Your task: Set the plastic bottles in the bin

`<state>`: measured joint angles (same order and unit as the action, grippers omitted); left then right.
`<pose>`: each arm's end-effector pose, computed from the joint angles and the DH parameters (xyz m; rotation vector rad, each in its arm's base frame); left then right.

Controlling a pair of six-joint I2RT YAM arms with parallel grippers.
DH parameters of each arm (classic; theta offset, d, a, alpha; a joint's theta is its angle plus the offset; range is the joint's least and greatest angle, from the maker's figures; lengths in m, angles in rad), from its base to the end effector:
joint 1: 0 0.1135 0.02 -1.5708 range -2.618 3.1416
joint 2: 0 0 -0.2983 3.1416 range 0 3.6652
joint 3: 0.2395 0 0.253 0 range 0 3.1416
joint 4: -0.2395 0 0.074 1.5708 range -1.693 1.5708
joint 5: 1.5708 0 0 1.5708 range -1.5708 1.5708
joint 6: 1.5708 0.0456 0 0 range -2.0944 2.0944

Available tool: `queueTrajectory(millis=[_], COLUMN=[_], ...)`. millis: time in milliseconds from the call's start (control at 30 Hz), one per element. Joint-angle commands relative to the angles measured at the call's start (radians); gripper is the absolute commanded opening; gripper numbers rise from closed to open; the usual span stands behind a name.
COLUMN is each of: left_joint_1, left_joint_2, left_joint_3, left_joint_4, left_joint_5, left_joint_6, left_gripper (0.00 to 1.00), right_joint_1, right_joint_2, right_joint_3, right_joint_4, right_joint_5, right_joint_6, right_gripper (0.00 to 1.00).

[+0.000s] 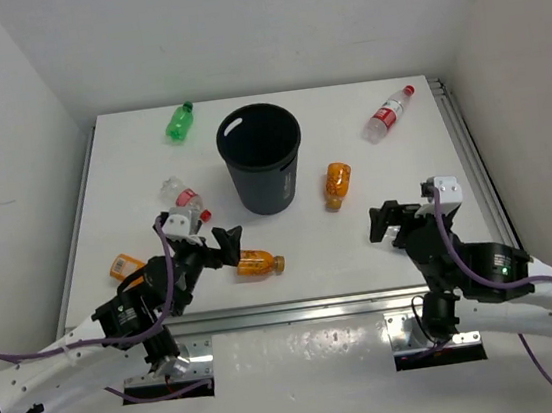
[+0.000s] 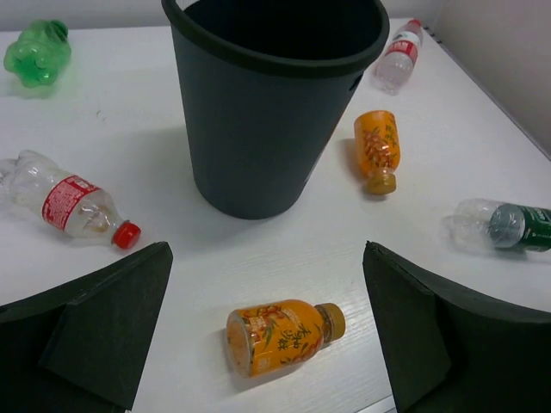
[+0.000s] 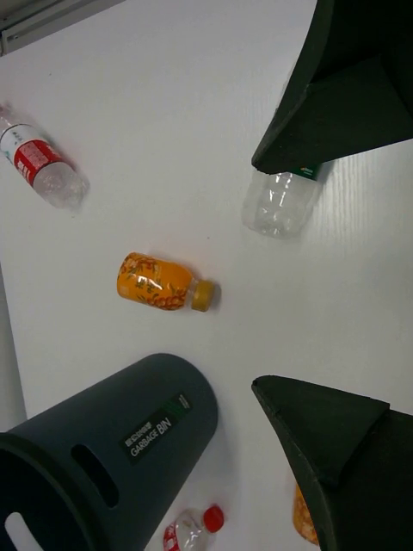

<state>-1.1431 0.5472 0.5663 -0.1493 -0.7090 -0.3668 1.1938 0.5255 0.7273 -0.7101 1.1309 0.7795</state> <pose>0.0758 -0.0946 0.3193 0.1257 1.6931 -0.5358 0.0650 0.0521 0.3257 0.2664 1.7656 0.2346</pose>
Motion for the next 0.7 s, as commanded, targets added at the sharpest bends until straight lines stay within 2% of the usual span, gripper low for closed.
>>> queueTrajectory(millis=[0,333,400,433,467,533,600,667], left_joint_1=[-0.02,-0.018,-0.02,-0.02,-0.02,-0.02,-0.021,-0.02], left_joint_2=[-0.01,-0.033,-0.044,-0.046,-0.046,-0.043,-0.043,-0.046], left_joint_3=[-0.009,-0.081,-0.1,-0.094,-0.088,-0.072,-0.074,-0.089], left_joint_4=[0.034,0.077,0.086,0.083,0.08,0.076,0.077,0.077], left_joint_5=[-0.033,-0.056,-0.055,-0.053,-0.052,-0.043,-0.037,-0.047], left_joint_6=[0.014,0.012,0.011,0.011,0.009,0.009,0.011,0.011], left_gripper=[1.0,1.0,1.0,1.0,1.0,1.0,1.0,1.0], right_joint_1=[0.006,-0.003,-0.003,-0.016,-0.032,-0.126,-0.237,-0.31], right_joint_2=[-0.012,0.085,0.108,0.126,0.137,0.19,0.266,0.417], right_joint_3=[-0.006,0.033,0.05,0.05,0.052,0.081,0.192,0.335], right_joint_4=[0.04,-0.06,-0.04,0.051,0.108,0.232,0.16,0.083], right_joint_5=[0.05,0.214,0.227,0.219,0.201,0.025,-0.151,-0.247], right_joint_6=[0.029,0.26,0.224,0.175,0.062,-0.052,-0.075,-0.094], right_gripper=[0.99,0.99,0.99,0.99,0.99,0.99,0.99,0.99])
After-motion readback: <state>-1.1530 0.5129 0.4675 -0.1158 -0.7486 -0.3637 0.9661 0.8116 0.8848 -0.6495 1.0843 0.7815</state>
